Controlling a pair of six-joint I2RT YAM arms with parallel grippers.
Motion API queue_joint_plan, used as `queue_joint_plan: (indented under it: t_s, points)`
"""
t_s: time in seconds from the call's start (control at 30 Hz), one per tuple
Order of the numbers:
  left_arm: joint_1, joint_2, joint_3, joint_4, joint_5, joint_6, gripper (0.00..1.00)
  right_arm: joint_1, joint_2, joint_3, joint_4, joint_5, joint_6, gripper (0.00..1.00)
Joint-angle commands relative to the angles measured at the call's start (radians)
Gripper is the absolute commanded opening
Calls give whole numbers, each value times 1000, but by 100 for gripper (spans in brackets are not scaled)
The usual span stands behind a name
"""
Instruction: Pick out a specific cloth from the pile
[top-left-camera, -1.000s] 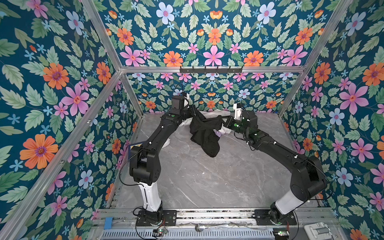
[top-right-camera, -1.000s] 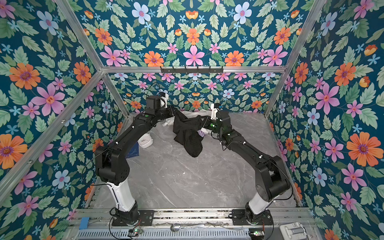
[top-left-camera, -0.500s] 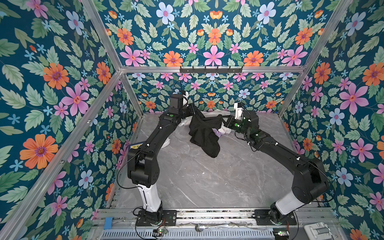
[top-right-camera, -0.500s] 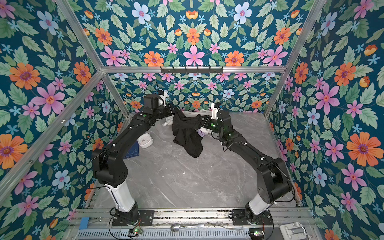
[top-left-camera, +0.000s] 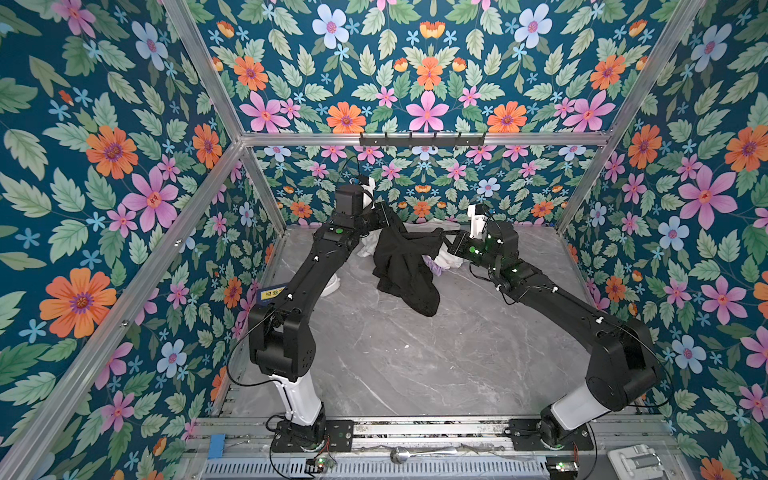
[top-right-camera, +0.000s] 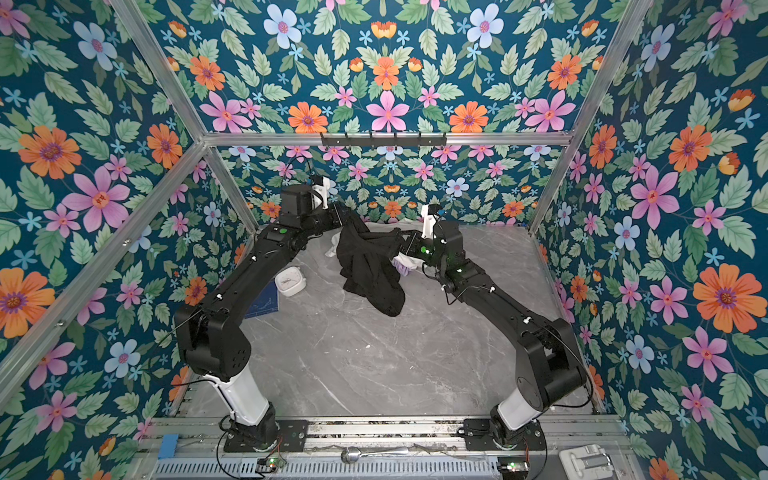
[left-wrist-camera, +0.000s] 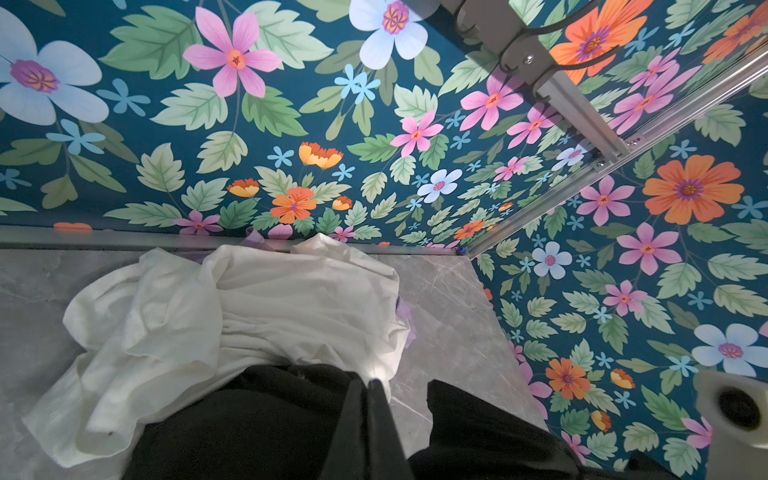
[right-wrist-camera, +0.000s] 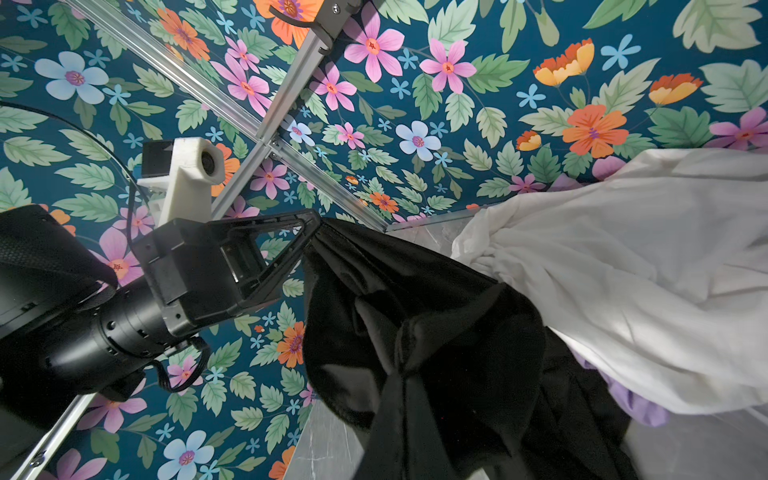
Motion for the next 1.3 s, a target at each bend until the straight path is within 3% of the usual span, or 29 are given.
queue_joint_plan:
  t_s: [0.0, 0.47, 1.27]
  points:
    - [-6, -23, 12, 58, 2, -7, 0, 3, -13, 0, 11, 7, -14, 0]
    - [-26, -84, -2, 43, -28, 20, 0, 11, -43, -14, 3, 16, -22, 0]
    - [-138, -171, -48, -9, -118, 101, 0, 13, 3, -135, 29, 19, -22, 0]
